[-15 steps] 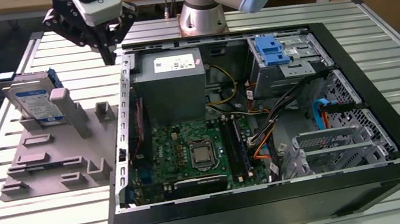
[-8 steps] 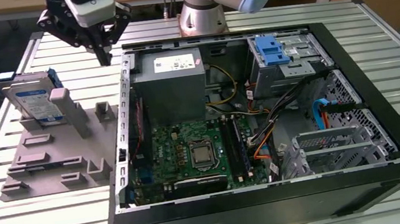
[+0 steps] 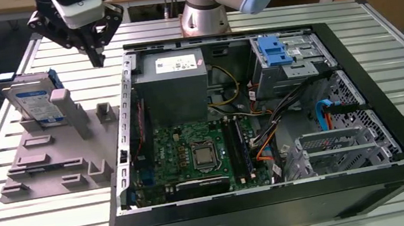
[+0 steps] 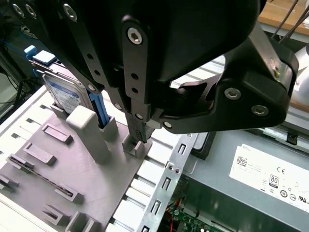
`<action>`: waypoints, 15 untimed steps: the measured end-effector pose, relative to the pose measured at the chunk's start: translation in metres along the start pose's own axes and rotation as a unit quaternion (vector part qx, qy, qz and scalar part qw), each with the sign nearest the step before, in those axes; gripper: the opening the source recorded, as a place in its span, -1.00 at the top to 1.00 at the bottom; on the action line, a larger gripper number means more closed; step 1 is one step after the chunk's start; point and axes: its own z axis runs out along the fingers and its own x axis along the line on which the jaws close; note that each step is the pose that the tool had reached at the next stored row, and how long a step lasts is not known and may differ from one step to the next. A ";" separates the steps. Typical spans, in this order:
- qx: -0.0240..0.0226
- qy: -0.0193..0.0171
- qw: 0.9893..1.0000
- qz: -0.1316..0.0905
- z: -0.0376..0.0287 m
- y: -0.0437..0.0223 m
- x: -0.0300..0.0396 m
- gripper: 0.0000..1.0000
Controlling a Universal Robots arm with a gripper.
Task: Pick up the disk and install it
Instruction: 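Reach for the disk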
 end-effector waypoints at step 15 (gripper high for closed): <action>0.000 0.000 1.000 0.000 0.0011 0.0022 0.0171 0.79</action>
